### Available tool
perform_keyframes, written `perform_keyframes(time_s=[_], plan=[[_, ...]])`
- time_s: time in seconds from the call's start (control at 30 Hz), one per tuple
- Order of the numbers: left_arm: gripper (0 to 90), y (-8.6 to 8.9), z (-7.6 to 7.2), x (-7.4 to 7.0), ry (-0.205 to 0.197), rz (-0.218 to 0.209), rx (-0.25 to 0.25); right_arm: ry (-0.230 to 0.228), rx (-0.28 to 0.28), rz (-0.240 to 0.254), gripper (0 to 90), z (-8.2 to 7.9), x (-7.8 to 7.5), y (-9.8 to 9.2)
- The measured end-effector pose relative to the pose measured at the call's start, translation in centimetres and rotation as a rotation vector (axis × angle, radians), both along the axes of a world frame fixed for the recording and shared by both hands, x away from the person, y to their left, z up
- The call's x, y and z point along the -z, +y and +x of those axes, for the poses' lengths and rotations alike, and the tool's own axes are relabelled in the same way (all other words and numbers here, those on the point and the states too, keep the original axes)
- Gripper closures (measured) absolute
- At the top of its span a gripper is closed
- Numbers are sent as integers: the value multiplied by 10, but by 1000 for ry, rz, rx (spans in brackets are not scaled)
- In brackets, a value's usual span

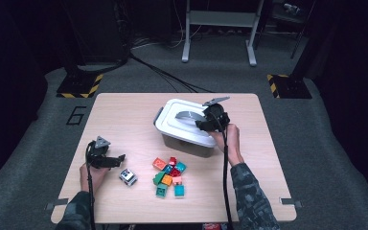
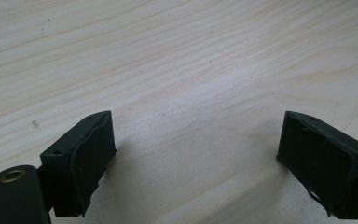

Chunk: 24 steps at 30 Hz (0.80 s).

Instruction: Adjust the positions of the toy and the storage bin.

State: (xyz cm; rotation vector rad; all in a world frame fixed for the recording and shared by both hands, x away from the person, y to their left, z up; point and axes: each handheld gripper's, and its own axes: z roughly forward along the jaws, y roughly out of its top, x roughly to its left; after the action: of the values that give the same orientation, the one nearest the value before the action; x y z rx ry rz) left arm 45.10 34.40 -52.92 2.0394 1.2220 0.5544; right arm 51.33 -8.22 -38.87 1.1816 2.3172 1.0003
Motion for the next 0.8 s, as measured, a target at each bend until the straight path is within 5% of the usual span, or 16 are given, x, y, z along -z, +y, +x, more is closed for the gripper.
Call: perform_keyframes(time_s=[0.1,0.27,0.37,0.6,0.8], plan=[[107,0,0,0,0,-2,-3,-5,-21,-1,501,-2,-1,0],[108,0,0,0,0,-3,-1,-53,-155,10,434,5,-13,6],[107,0,0,0,0,-3,-1,-78,-221,-38,435,12,-20,15],[113,0,0,0,1,-5,2,-61,-262,-97,563,19,-21,32],[114,0,0,0,1,-4,3,-36,-250,-62,628,13,-21,31]])
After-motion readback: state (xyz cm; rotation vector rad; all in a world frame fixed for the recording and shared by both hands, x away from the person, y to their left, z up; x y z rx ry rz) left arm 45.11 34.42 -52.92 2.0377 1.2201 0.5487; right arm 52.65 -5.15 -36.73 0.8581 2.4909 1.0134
